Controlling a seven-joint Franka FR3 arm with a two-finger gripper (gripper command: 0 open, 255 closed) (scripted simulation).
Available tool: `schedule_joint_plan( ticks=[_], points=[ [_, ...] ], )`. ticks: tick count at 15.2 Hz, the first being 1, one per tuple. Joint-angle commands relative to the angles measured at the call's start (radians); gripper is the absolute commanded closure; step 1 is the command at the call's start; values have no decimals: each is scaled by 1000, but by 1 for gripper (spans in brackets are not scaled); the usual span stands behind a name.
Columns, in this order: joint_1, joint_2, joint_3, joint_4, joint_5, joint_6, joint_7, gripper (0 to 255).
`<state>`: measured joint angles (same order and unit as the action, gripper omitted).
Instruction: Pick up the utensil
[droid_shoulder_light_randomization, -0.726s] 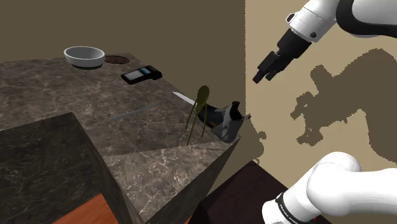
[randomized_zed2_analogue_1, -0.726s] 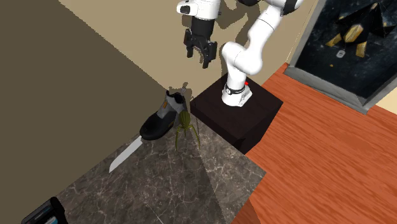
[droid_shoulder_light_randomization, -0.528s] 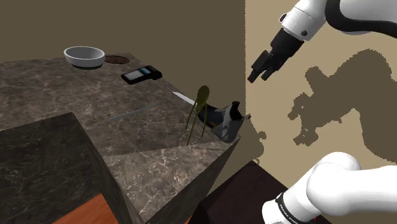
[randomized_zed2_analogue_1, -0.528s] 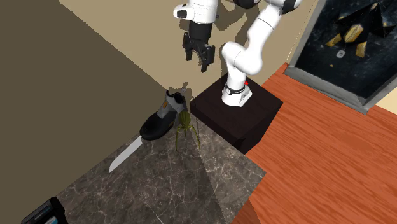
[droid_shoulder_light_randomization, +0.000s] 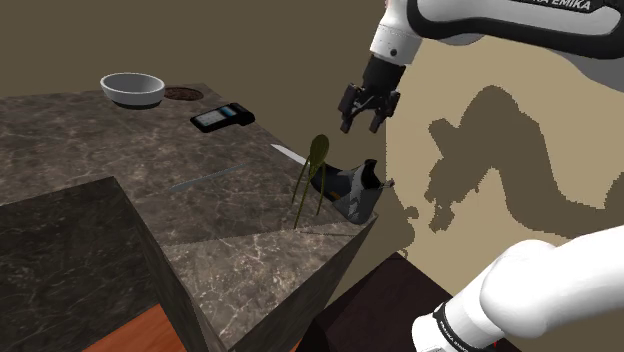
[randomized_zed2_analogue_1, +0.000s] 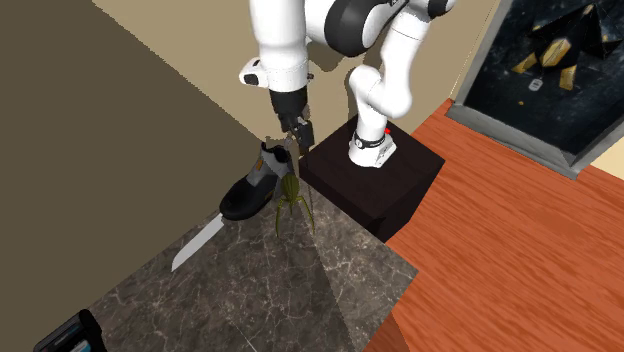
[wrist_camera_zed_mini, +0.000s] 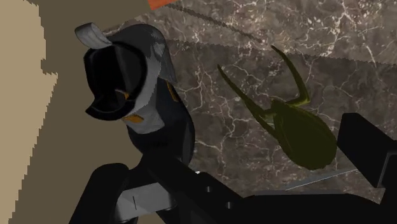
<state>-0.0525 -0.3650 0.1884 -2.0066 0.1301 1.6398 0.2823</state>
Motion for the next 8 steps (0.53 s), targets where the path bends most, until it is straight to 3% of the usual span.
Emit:
schedule_joint_plan(
  ticks=[1, 8],
  points=[
    [-4, 103, 22, 62, 4, -12, 63, 0],
    [3, 457, 56, 314, 12, -84, 255, 0]
  ],
)
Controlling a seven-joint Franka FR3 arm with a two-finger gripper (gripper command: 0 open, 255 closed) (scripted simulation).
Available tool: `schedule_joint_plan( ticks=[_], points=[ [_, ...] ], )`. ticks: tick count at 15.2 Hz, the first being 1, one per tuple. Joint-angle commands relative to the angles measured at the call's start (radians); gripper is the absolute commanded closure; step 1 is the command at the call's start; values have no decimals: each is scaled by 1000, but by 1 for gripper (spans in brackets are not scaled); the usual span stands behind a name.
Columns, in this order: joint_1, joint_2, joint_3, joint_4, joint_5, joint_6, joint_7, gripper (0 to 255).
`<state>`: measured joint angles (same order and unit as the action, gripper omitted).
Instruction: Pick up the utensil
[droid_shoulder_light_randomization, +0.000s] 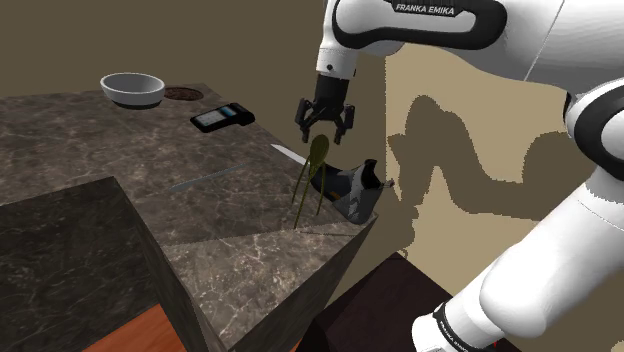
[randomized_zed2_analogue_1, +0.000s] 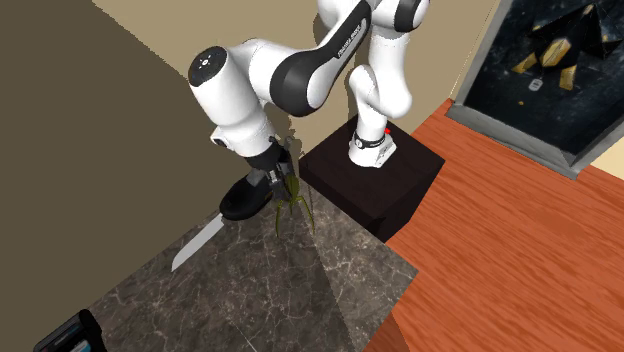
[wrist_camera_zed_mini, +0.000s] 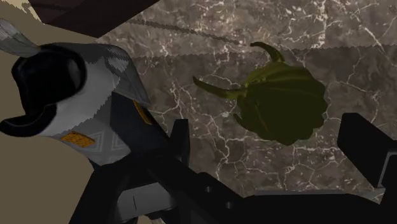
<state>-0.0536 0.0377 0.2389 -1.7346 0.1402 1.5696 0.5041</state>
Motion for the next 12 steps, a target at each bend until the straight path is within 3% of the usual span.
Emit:
schedule_joint_plan(
  ticks=[1, 10, 11, 12],
  points=[
    [8, 99, 6, 76, 4, -25, 56, 0],
    [10, 107, 4, -15, 3, 73, 43, 0],
    [9, 106, 4, -16, 3, 73, 42, 255],
    [9, 106, 4, -16, 3, 73, 42, 255]
  ],
)
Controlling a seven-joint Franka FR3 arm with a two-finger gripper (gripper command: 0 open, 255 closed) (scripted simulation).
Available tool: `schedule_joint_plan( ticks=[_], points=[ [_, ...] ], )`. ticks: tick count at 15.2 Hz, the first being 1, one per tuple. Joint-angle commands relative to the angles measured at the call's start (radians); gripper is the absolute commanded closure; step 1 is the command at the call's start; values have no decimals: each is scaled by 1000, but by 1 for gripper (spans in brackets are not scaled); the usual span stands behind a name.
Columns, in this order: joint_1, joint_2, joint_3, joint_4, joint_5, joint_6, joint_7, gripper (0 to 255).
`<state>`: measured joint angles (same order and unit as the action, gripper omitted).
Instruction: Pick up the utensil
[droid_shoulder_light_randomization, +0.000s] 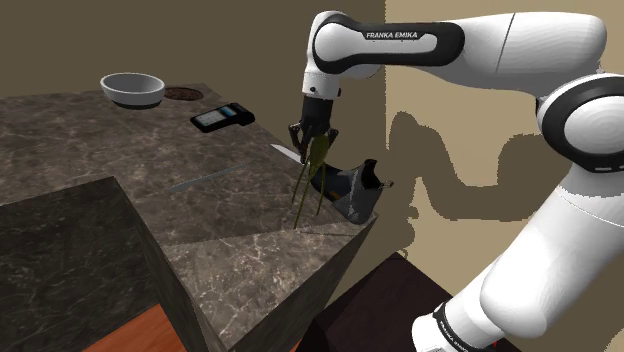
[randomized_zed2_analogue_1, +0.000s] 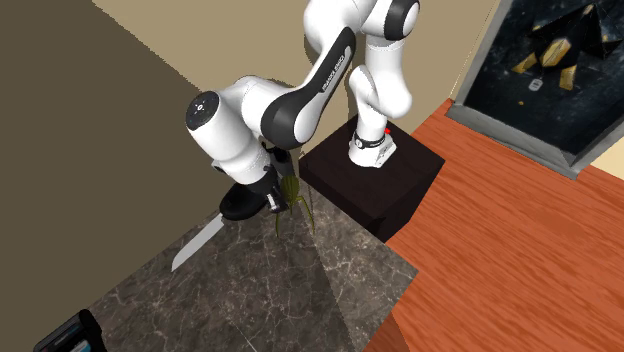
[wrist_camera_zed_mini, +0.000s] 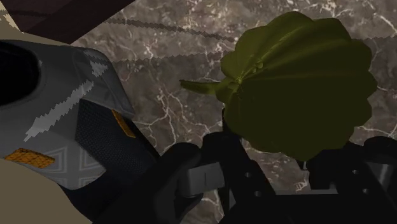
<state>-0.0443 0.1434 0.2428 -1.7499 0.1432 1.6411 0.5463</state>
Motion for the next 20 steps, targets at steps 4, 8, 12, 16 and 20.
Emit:
schedule_joint_plan(
  ticks=[4, 8, 12, 16, 20],
  points=[
    [0, 0, 0, -1, 0, 1, 0, 255],
    [1, 2, 0, 0, 0, 2, 1, 255],
    [0, -4, 0, 47, 1, -50, 7, 255],
    [0, -6, 1, 97, 1, -102, 15, 255],
    [0, -5, 1, 153, 1, -156, 23, 255]
  ],
)
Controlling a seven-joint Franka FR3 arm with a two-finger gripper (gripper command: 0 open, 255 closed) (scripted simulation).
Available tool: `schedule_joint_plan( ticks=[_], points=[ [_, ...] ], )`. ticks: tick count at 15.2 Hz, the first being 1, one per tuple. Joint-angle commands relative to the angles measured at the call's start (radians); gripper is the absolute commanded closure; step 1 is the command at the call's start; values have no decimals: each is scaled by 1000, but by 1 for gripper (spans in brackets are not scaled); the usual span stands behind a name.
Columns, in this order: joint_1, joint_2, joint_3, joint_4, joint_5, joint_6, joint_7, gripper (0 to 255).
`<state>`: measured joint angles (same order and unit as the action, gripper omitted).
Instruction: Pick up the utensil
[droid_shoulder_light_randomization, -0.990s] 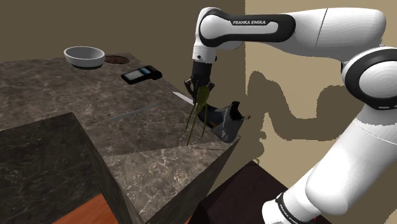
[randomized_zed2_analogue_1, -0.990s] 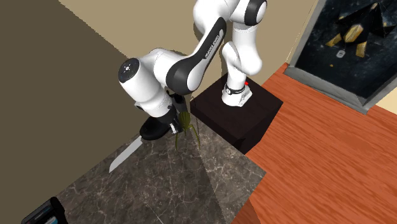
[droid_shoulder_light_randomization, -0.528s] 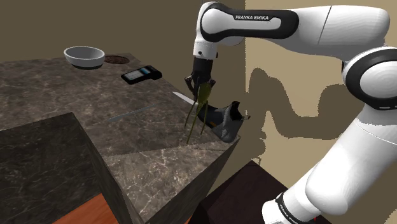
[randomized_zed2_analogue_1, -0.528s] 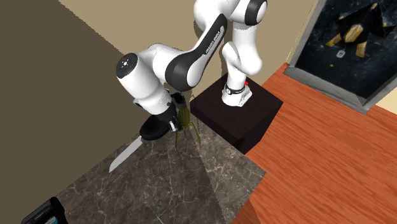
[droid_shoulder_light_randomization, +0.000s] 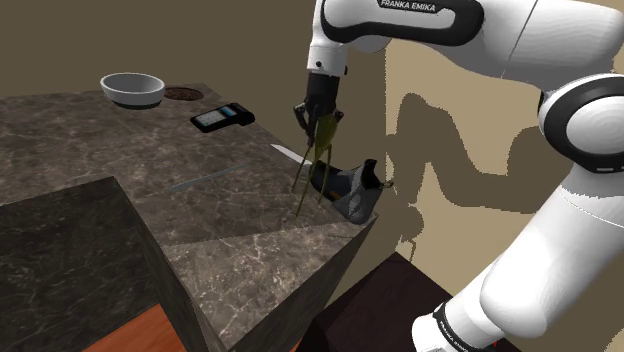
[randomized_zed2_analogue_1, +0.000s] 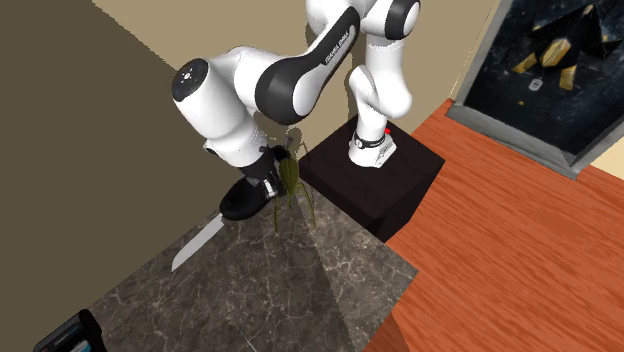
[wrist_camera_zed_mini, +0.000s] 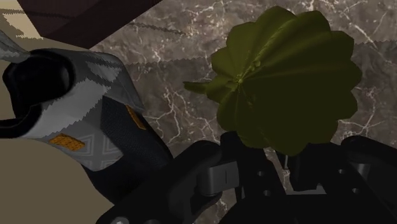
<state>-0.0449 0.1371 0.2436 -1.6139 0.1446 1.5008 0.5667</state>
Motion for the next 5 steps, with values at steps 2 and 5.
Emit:
schedule_joint_plan(
  ticks=[2, 5],
  points=[
    [0, 4, 0, 47, 0, -43, 7, 255],
    [0, 6, 1, 64, 0, -58, 9, 255]
  ],
)
